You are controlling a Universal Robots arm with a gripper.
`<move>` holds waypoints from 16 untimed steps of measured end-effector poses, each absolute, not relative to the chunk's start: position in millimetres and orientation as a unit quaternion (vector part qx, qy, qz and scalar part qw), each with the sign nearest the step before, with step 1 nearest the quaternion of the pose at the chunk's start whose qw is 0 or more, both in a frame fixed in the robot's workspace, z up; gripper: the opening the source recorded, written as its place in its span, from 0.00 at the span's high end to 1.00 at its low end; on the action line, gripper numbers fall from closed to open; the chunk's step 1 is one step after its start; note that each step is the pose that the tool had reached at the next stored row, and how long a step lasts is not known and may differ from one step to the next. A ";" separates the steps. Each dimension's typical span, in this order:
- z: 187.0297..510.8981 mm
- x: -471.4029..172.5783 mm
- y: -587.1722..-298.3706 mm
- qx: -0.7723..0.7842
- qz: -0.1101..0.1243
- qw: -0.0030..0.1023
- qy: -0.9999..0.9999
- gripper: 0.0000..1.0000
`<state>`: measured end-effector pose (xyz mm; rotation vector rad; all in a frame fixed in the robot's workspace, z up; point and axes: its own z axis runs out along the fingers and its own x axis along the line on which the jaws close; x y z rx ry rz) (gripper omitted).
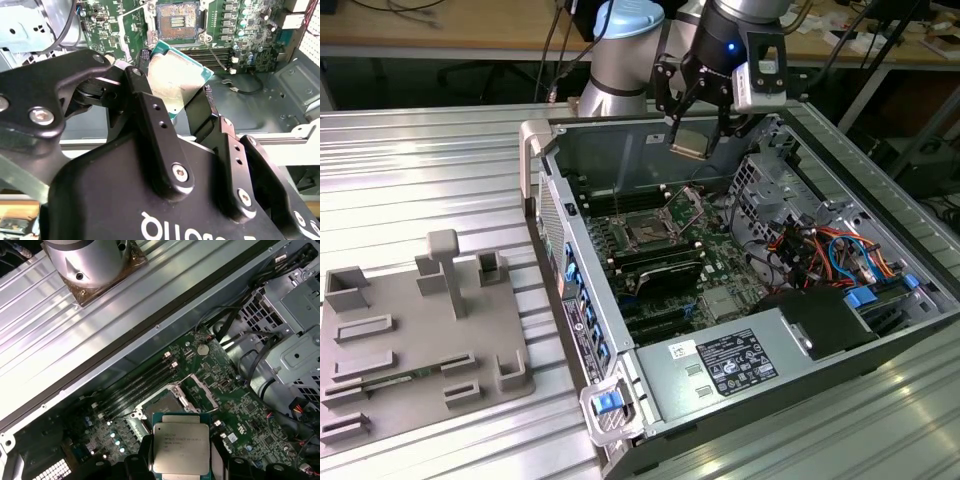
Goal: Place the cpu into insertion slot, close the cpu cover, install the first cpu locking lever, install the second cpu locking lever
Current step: 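Place the cpu into insertion slot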
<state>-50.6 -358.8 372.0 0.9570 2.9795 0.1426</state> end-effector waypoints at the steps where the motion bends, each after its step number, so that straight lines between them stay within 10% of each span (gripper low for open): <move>1: 371.9 -50.8 -358.9 0.309 0.045 0.005 0.950 0.45; 16: 370.5 -53.8 -358.9 0.368 0.045 0.007 0.929 0.45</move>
